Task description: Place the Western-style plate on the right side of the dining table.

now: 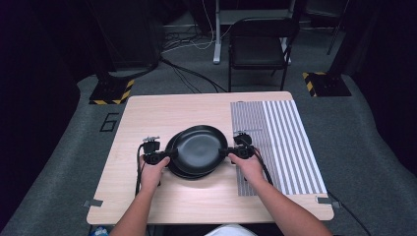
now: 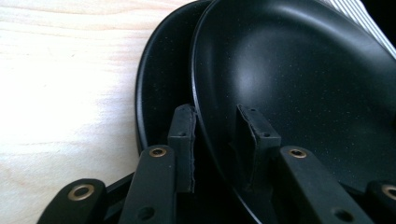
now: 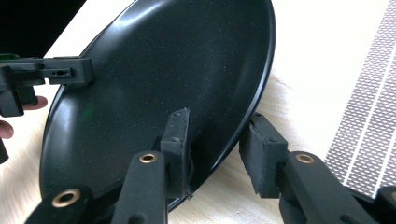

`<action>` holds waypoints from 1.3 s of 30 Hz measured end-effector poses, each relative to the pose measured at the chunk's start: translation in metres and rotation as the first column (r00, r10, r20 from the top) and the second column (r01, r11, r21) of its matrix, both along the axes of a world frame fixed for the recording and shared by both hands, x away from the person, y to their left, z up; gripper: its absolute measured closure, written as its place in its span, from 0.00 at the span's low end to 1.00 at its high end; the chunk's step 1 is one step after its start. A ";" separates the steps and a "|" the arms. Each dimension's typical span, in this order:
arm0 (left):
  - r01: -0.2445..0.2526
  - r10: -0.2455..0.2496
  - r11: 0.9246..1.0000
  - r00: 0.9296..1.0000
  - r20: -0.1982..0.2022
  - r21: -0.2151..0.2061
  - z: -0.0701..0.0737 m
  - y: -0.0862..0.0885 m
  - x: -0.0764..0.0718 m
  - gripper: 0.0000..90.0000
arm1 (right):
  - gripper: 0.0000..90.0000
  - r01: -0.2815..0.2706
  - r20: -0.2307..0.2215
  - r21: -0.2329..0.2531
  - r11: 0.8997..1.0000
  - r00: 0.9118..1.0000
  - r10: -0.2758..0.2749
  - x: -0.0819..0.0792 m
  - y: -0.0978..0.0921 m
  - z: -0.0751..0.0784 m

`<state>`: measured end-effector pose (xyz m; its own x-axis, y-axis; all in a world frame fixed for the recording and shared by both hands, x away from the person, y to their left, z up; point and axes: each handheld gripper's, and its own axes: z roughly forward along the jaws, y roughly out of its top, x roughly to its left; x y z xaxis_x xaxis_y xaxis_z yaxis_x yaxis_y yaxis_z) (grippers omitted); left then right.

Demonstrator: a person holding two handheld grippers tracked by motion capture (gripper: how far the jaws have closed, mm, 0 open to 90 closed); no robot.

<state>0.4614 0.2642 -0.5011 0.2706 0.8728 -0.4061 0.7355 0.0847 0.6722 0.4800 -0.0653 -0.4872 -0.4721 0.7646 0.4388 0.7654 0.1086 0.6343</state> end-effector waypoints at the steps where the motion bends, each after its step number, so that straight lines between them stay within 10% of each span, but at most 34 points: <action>1: -0.001 0.001 1.000 1.000 -0.001 0.002 0.000 0.000 0.000 0.76 | 0.71 0.002 -0.002 0.000 1.000 1.000 -0.002 0.000 0.000 0.000; 22: -0.023 0.023 0.997 1.000 0.004 -0.078 -0.004 0.004 -0.001 0.73 | 0.65 -0.011 -0.010 0.044 0.999 1.000 0.012 -0.019 -0.002 -0.002; 39: -0.025 0.026 0.998 0.999 0.023 -0.063 -0.005 0.002 -0.003 0.73 | 0.63 0.004 -0.047 0.087 0.996 0.999 0.000 -0.030 -0.001 -0.004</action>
<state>0.4582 0.2666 -0.5058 0.2590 0.8528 -0.4536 0.7163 0.1454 0.6824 0.4501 -0.0661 -0.4914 -0.4482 0.7231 0.5255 0.7945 0.0528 0.6050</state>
